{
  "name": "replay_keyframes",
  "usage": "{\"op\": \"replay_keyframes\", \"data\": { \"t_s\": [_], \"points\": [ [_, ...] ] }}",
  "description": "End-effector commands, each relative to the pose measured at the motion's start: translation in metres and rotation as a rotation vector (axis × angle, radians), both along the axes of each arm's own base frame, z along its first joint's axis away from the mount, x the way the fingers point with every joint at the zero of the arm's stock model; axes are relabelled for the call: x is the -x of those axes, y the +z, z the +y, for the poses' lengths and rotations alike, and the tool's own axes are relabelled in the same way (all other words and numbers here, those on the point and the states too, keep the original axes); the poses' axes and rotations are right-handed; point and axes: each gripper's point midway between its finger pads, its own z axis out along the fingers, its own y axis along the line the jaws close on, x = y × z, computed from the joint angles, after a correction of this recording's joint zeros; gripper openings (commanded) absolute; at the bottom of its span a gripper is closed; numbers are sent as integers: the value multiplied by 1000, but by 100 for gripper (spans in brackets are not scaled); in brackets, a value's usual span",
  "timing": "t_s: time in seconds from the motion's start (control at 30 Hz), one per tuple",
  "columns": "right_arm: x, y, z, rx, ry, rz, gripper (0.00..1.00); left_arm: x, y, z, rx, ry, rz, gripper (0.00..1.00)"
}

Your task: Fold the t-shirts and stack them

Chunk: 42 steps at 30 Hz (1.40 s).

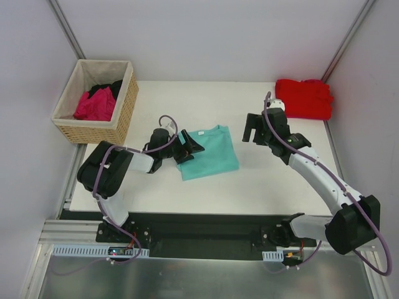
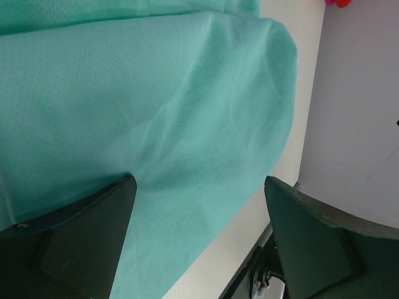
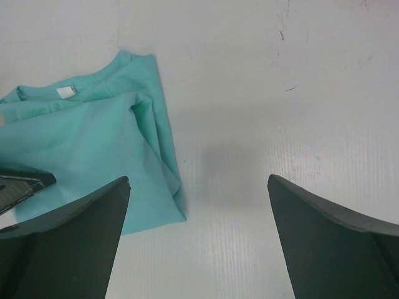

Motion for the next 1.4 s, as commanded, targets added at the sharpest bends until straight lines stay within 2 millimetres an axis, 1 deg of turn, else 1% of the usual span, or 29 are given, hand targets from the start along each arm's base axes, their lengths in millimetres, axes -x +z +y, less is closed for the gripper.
{"op": "replay_keyframes", "data": {
  "t_s": [0.0, 0.07, 0.1, 0.2, 0.3, 0.33, 0.47, 0.53, 0.57, 0.6, 0.63, 0.67, 0.7, 0.73, 0.77, 0.8, 0.83, 0.87, 0.9, 0.97, 1.0, 1.03, 1.07, 1.1, 1.13, 1.2, 1.23, 1.33, 1.37],
  "points": [
    [-12, 14, -1, 1, -19, -37, 97, -5, 2, 37, -75, 60, -45, 85],
    [-14, 14, 1, -2, -18, -37, 97, -3, 3, 49, -108, 76, -27, 86],
    [-15, 16, 2, -7, -20, -39, 97, -7, 2, 59, -130, 97, -35, 86],
    [-19, 14, 4, -12, -20, -36, 97, -11, 6, 75, -173, 117, -27, 88],
    [-21, 11, 5, -7, -25, -30, 97, -17, 11, 84, -171, 126, -26, 88],
    [-23, 11, 4, -7, -28, -30, 97, -22, 12, 91, -170, 146, -26, 88],
    [-26, 9, 2, 1, -34, -25, 97, -31, 22, 99, -150, 164, -38, 88],
    [-31, 13, -8, 10, -65, -34, 96, -32, 29, 96, -132, 150, -49, 88],
    [-38, 21, -14, 8, -82, -51, 97, -34, 35, 94, -115, 148, -56, 88],
    [-47, 25, -34, 6, -138, -56, 97, -34, 40, 92, -98, 144, -61, 88],
    [-58, 17, -43, 20, -166, -34, 97, -35, 47, 89, -78, 137, -78, 88],
    [-74, 32, -50, 8, -177, -58, 97, -34, 57, 85, -50, 127, -90, 88],
    [-86, 32, -72, -4, -227, -49, 97, -33, 62, 83, -39, 119, -98, 88],
    [-98, 31, -79, -15, -244, -38, 97, -33, 69, 81, -31, 114, -111, 88],
    [-111, 15, -85, -13, -254, 0, 96, -30, 78, 78, -19, 106, -131, 89],
    [-129, 27, -100, -14, -282, -28, 97, -29, 83, 77, -14, 101, -140, 89],
    [-139, 26, -106, -14, -292, -27, 96, -27, 87, 75, -7, 96, -148, 89],
    [-154, 2, -109, -3, -292, 20, 97, -24, 96, 74, 0, 91, -163, 90],
    [-172, 18, -120, -6, -306, -21, 97, -20, 99, 71, 3, 82, -170, 90],
    [-193, 10, -123, -30, -293, -12, 97, -13, 108, 69, 11, 72, -189, 92],
    [-205, -12, -131, -40, -302, 27, 97, -8, 109, 66, 7, 63, -188, 93],
    [-222, -3, -127, -62, -288, -3, 97, -7, 111, 67, 4, 64, -194, 94],
    [-231, -8, -134, -80, -292, 2, 97, -3, 114, 68, -5, 61, -210, 94],
    [-241, -35, -141, -84, -301, 45, 97, 1, 112, 69, -15, 60, -201, 95],
    [-256, -24, -141, -109, -286, 8, 97, 2, 116, 72, -24, 68, -214, 96],
    [-269, -35, -148, -117, -295, 14, 97, 4, 112, 76, -61, 69, -212, 96],
    [-280, -44, -150, -123, -292, 11, 97, 3, 117, 77, -71, 78, -228, 97],
    [-293, -60, -164, -128, -314, 3, 96, 2, 114, 80, -101, 78, -235, 98],
    [-298, -54, -167, -128, -317, -18, 97, 2, 112, 80, -102, 74, -231, 98]
  ]
}}
